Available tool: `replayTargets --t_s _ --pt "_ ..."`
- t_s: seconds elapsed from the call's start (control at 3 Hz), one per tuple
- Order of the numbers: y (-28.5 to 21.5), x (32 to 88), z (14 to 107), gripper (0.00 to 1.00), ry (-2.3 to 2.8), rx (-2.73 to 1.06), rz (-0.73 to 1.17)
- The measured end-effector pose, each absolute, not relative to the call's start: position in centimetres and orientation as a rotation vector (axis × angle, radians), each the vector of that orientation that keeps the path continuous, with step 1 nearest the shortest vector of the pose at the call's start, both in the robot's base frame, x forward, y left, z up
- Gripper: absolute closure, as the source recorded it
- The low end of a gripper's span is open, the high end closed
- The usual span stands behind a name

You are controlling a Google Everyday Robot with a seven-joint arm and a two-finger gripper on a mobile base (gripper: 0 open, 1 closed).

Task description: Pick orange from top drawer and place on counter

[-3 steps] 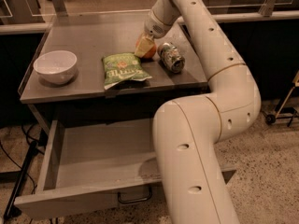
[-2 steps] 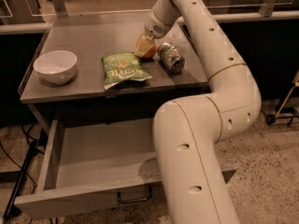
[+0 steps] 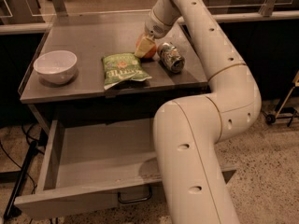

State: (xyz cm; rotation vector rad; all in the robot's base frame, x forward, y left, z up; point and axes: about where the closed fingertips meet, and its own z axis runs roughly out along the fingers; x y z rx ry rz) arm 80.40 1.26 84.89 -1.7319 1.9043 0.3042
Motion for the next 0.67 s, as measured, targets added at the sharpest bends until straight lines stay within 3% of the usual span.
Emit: replayTargets --t_s 0.33,0.67 --pt "1.27 80.4 84.89 0.0 1.904 -1.732 0.304" --pt "1.27 80.4 84.89 0.0 1.904 -1.732 0.304"
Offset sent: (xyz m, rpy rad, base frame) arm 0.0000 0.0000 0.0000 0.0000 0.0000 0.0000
